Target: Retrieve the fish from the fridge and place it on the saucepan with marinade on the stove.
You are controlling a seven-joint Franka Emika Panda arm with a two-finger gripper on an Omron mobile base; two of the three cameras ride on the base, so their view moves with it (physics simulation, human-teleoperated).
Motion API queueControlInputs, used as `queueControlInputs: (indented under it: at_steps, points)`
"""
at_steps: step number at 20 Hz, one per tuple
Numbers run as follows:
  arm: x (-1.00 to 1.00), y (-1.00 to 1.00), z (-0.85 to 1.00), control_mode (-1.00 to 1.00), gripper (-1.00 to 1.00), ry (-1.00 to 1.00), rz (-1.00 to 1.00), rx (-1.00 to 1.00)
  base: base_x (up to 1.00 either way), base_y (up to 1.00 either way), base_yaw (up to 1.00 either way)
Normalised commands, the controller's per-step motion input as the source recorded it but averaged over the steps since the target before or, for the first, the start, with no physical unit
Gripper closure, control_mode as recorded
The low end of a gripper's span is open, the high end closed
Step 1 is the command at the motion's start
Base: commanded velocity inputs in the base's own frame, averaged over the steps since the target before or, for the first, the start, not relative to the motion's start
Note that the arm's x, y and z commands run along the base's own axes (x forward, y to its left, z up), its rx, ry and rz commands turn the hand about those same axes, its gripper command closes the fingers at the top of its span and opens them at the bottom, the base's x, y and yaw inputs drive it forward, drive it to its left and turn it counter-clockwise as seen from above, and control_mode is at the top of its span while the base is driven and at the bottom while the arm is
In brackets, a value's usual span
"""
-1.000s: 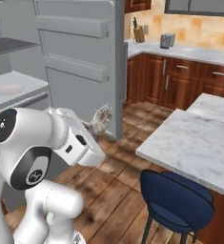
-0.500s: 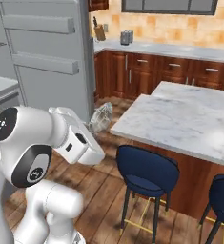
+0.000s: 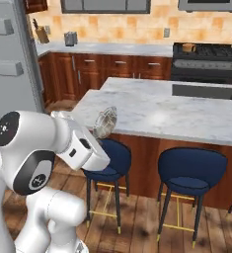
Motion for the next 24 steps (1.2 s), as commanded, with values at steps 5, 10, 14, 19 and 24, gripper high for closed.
queueControlInputs:
  at_steps: [5,10,14,19,24]
  points:
    - [0.0,0.0,0.0,1.0,1.0,0.0,0.0,0.0,-0.19,-0.34,-0.44]
    - [0.0,0.0,0.0,1.0,1.0,0.0,0.0,0.0,-0.12,-0.25,-0.43]
    - [0.0,0.0,0.0,1.0,1.0,0.0,0.0,0.0,-0.08,-0.34,-0.4]
    - [0.0,0.0,0.0,1.0,1.0,0.0,0.0,0.0,0.02,-0.55,-0.3]
    - [0.0,0.0,0.0,1.0,1.0,0.0,0.0,0.0,0.21,-0.84,-0.15]
